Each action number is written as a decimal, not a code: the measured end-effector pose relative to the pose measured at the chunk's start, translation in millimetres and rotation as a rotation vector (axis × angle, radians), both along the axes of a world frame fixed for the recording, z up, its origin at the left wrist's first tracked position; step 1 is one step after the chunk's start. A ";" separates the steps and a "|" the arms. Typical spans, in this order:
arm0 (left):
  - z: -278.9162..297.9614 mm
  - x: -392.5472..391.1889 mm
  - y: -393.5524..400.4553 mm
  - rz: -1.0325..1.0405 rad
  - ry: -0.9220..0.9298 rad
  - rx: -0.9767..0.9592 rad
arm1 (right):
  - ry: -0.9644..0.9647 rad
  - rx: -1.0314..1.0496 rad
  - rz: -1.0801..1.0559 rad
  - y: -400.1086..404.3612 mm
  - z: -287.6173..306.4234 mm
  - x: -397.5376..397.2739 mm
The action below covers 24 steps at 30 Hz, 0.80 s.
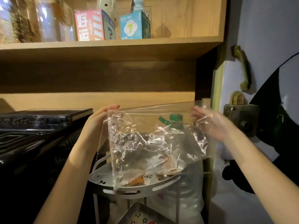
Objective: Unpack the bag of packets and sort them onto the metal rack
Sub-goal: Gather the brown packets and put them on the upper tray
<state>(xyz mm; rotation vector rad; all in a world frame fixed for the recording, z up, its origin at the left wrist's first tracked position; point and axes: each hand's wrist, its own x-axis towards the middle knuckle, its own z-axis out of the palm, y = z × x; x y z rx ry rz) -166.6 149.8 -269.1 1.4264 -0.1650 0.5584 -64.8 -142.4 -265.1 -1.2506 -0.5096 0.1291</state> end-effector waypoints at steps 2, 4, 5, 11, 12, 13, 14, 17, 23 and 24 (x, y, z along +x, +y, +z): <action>-9.8 -2.6 -0.8 -0.052 0.057 -0.081 | 0.013 -0.012 0.046 -8.0 -7.8 -3.4; -20.5 -4.5 -1.8 -0.087 0.059 -0.166 | 0.046 -0.012 0.070 -15.4 -17.6 -6.4; -26.5 -4.6 -1.1 -0.084 0.065 -0.184 | 0.078 -0.009 0.074 -18.8 -23.0 -8.7; -59.5 -10.1 -7.5 -0.013 0.140 -0.001 | 0.246 -0.068 0.085 -30.6 -53.2 -16.1; -64.1 -11.9 -9.0 -0.012 0.141 0.007 | 0.239 -0.111 0.073 -32.9 -59.0 -18.0; -68.3 -14.0 -10.8 -0.021 0.145 0.017 | 0.221 -0.157 0.050 -35.0 -64.3 -19.9; -72.4 -16.3 -11.1 -0.029 0.160 0.025 | 0.197 -0.195 0.024 -37.5 -69.2 -21.4; -84.5 -26.5 -13.3 -0.088 0.209 0.113 | 0.149 -0.276 -0.047 -44.1 -80.5 -29.3; -111.9 -59.4 -25.1 -0.349 0.422 0.418 | 0.114 -0.391 -0.103 -50.6 -99.2 -45.2; -118.5 -64.8 -26.3 -0.386 0.470 0.474 | 0.102 -0.422 -0.098 -49.1 -103.1 -47.8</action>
